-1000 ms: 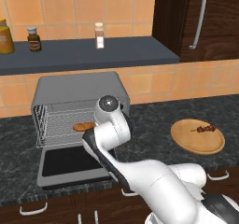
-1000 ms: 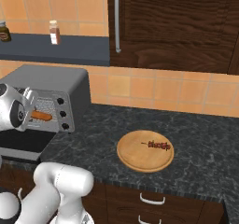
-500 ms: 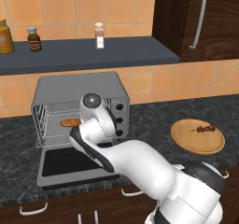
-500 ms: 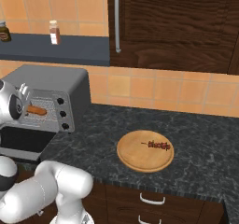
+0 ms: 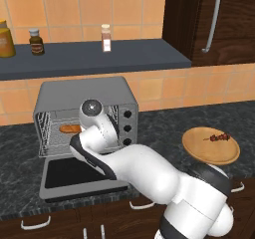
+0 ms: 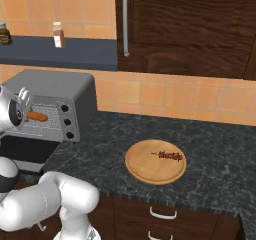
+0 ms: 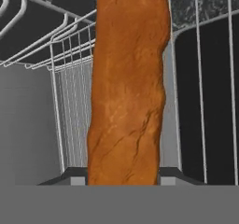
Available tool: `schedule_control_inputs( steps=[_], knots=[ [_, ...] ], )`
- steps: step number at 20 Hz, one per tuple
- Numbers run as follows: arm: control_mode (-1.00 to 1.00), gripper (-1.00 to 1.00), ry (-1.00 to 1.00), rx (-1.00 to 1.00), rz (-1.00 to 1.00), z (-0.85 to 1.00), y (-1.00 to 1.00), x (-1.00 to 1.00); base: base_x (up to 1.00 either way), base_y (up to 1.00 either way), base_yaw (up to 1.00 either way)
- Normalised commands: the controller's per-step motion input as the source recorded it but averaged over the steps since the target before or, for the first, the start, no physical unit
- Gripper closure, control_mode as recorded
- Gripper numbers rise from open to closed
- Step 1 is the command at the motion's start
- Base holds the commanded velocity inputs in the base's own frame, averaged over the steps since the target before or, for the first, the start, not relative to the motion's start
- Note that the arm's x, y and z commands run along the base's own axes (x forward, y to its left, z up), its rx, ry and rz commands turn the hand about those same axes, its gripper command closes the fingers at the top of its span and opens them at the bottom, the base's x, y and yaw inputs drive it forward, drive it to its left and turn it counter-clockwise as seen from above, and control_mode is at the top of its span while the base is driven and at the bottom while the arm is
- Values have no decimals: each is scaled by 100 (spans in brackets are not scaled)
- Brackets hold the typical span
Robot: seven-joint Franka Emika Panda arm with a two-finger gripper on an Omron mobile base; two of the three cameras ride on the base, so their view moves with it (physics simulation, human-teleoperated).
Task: Pick up the kebab skewer and baguette bread, and place them inside the toaster oven. Close the toaster oven door and start by setting the timer.
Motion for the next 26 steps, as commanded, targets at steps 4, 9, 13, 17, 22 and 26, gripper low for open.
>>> schedule_control_inputs(
  steps=[4,9,13,17,22,26],
  knots=[
    [-100,100,-14,0,2,0,0,-1,0,0,0],
    [-100,100,-5,0,0,1,0,21,0,0,0],
    [-100,100,1,0,0,0,0,28,0,0,0],
    [-100,-100,5,0,0,0,7,0,0,0,0],
    [-100,-100,0,0,0,0,0,0,0,0,0],
    [-100,-100,0,0,0,0,0,0,0,0,0]
  ],
)
